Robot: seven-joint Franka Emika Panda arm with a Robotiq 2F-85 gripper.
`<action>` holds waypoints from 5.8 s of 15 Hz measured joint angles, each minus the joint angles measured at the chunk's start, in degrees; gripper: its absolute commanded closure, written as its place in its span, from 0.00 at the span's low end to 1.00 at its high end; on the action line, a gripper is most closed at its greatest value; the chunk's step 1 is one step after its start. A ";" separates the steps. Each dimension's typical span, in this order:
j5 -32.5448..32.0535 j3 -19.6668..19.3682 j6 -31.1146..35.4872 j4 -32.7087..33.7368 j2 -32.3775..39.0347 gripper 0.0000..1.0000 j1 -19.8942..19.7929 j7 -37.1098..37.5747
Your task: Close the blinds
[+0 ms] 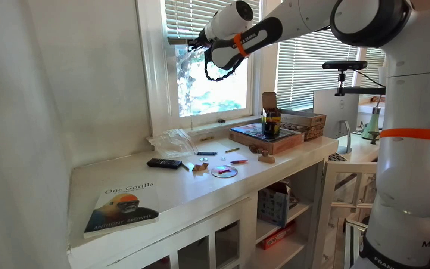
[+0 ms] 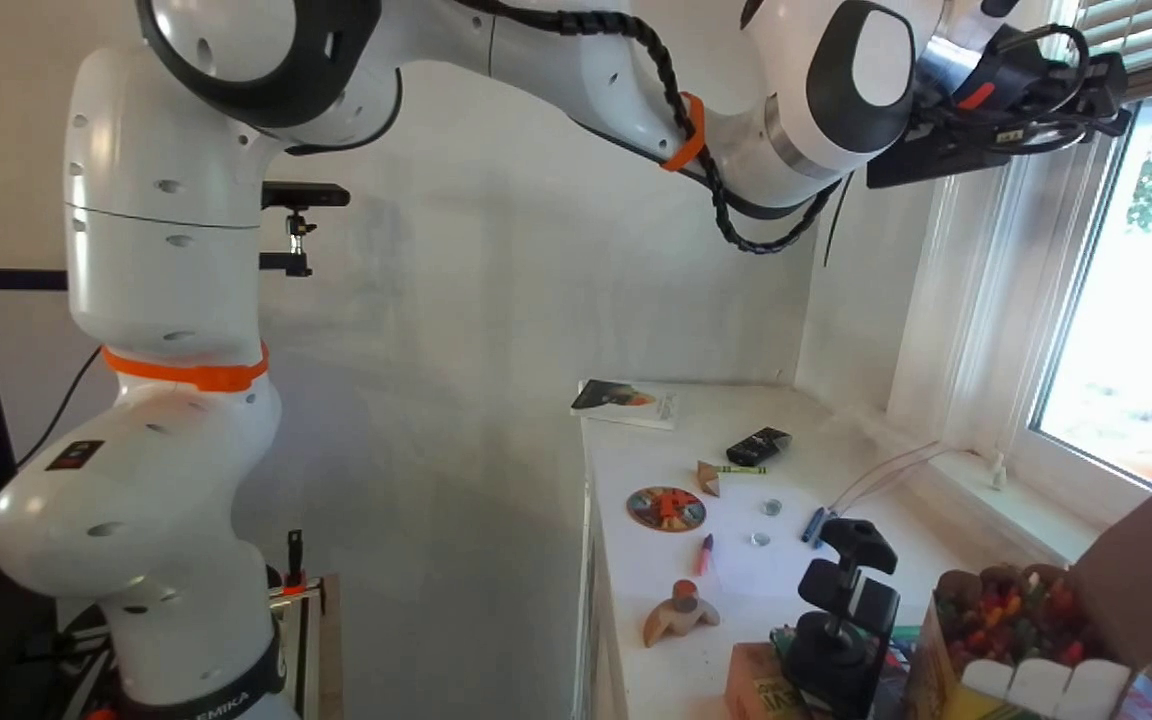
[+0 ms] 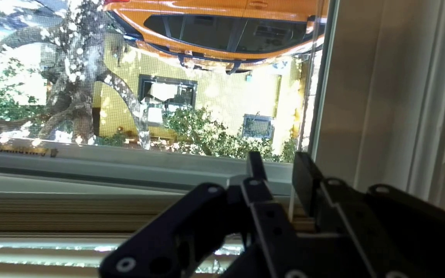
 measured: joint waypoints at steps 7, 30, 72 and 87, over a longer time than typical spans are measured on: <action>2.31 1.71 1.34 1.30 2.05 0.48 -0.69 -1.23; 4.70 2.40 1.41 8.43 8.04 0.69 -0.64 -1.28; -2.12 -6.60 5.17 -17.33 -13.41 1.00 -11.14 -22.71; -2.20 3.13 5.25 0.53 -8.26 1.00 -11.53 -17.07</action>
